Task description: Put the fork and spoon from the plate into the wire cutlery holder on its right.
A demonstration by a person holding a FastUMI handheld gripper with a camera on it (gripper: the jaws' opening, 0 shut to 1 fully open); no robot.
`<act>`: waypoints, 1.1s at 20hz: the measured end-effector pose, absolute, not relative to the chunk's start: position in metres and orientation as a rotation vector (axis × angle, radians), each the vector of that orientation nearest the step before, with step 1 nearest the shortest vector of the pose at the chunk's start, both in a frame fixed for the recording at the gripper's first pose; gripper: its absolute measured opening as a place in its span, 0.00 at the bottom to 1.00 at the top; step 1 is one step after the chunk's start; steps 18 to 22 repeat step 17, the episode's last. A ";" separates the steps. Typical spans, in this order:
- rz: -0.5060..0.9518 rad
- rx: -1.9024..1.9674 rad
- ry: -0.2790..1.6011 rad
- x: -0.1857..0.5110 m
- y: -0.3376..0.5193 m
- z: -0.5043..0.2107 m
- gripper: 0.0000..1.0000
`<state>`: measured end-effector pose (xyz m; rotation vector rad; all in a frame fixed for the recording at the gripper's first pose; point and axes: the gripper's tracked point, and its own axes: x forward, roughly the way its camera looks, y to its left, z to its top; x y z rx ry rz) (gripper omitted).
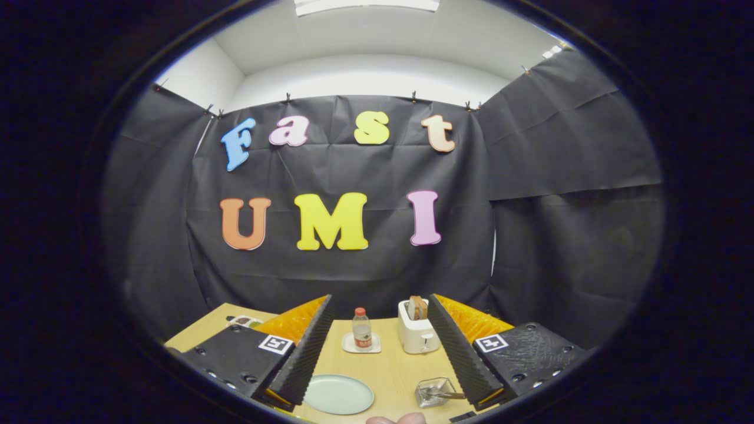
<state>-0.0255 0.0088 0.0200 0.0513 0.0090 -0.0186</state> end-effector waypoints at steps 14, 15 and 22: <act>-0.057 0.089 0.023 -0.016 0.003 0.015 0.96; -0.061 0.088 0.021 -0.015 0.001 0.016 0.96; -0.062 0.089 0.016 -0.016 0.001 0.018 0.96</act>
